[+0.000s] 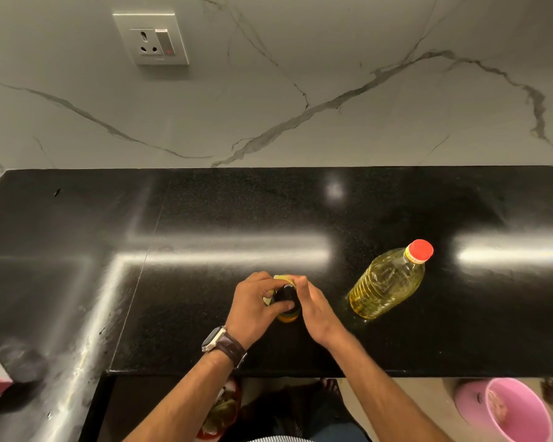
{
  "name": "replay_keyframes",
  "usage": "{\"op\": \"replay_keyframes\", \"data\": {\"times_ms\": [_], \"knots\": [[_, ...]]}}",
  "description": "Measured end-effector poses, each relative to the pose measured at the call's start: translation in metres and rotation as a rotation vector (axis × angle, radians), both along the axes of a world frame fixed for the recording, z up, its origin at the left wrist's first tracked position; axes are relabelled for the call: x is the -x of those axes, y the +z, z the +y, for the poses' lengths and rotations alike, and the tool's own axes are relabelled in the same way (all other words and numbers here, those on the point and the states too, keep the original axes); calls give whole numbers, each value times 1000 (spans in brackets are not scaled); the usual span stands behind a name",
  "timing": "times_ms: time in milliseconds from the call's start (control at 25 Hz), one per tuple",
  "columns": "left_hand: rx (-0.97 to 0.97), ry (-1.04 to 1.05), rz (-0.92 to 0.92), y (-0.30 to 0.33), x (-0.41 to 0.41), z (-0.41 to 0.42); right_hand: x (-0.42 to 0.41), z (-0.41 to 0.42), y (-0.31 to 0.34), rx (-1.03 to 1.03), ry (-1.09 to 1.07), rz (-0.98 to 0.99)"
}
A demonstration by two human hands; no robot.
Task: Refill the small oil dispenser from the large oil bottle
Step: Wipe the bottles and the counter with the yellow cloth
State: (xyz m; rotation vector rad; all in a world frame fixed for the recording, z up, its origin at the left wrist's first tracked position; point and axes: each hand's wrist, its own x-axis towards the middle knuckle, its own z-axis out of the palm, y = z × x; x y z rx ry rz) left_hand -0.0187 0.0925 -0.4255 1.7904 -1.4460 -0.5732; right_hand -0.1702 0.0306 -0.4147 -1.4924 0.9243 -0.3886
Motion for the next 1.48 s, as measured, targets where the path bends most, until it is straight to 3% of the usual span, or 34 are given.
{"op": "replay_keyframes", "data": {"times_ms": [240, 520, 840, 1120, 1480], "knots": [[28, 20, -107, 0, -3, 0, 8, 17, -29, -176, -82, -64], [36, -29, -119, -4, -7, -1, 19, 39, -13, -74, -126, -100], [29, 84, -92, -6, -6, 0, 6, -25, 7, -16, 101, -56], [-47, 77, -131, -7, -8, -2, -22, -49, 11, -121, 388, 143], [-51, 56, -115, -10, -10, 0, -5, -13, -29, -281, -68, 11]]}}
